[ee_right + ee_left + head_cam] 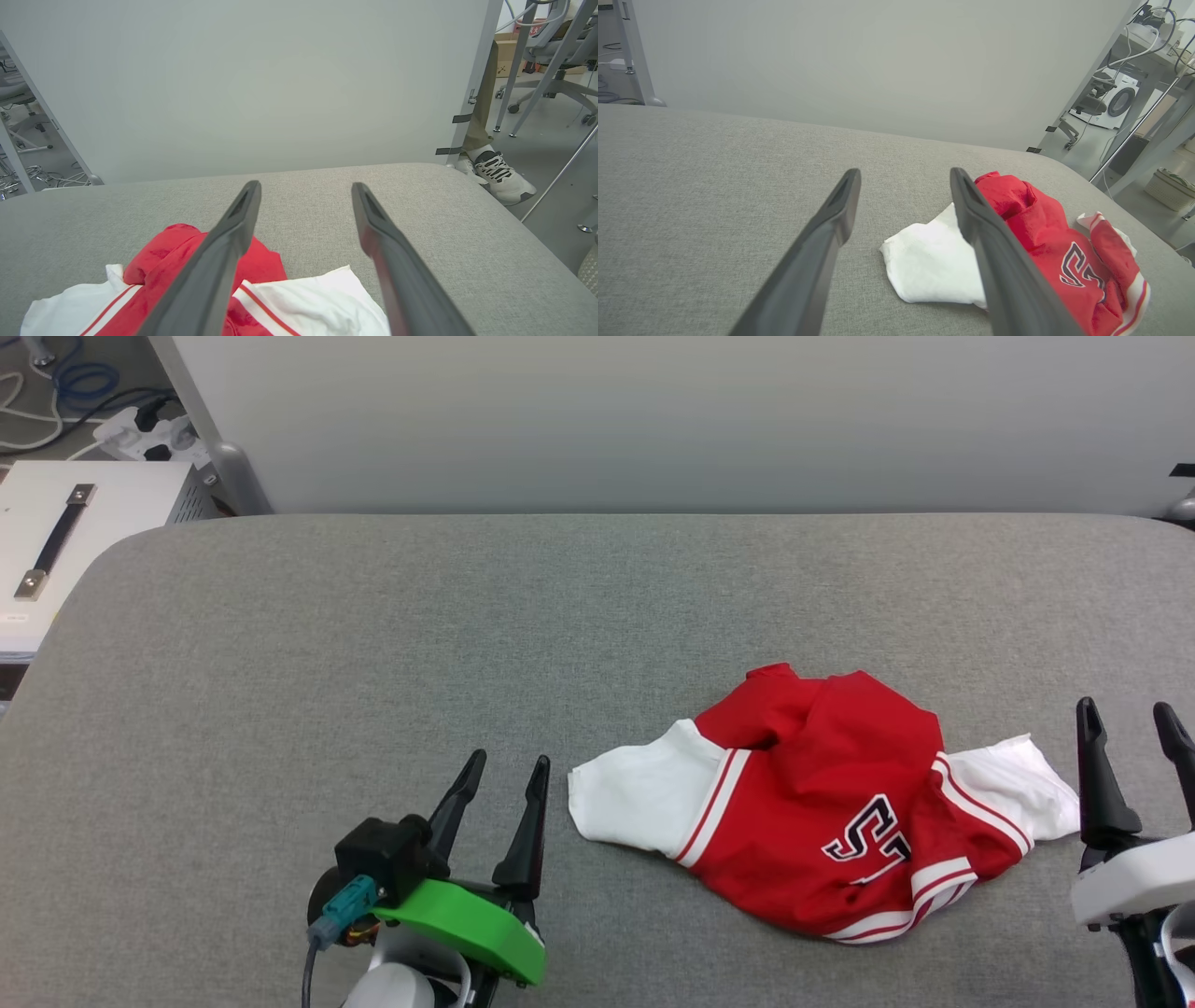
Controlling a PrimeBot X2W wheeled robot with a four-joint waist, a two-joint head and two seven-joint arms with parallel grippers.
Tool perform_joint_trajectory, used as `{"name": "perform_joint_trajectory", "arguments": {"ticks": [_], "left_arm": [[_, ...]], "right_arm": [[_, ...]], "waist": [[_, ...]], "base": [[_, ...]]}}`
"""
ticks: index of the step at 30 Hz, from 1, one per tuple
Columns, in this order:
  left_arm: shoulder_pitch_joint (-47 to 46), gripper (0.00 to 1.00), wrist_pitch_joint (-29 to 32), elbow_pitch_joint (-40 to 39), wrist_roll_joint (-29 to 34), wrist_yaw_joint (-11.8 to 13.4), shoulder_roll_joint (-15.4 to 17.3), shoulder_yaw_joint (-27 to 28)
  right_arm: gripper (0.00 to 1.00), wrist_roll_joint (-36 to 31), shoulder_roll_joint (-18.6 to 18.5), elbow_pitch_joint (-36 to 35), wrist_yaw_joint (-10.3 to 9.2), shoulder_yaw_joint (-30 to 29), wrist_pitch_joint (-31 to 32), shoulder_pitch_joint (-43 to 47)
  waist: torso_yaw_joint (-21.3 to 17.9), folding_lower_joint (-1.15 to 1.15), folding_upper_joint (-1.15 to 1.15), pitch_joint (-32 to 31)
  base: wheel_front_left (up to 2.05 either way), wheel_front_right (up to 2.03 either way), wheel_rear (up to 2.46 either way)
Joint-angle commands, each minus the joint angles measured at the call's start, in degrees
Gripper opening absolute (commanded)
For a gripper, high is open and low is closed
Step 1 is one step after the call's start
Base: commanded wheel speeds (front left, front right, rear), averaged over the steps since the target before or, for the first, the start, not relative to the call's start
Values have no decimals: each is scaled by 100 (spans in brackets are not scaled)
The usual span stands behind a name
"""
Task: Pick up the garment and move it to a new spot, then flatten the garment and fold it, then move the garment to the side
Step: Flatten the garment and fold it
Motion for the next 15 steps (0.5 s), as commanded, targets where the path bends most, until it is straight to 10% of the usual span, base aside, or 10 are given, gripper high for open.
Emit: {"name": "perform_joint_trajectory", "arguments": {"ticks": [1,10,15], "left_arm": [[86,100,-34,10,-66,-15,34,-38],[-161,100,77,237,5,2,156,-311],[-644,100,1310,280,-41,210,158,-421]], "right_arm": [[100,52,69,45,-5,9,-188,92],[100,103,139,148,-5,128,-634,163],[100,64,122,7,-5,131,-594,52]], "waist": [[-41,0,0,-17],[-219,0,0,124],[-357,0,0,347]], "base": [[0,0,0],[0,0,0],[0,0,0]]}}
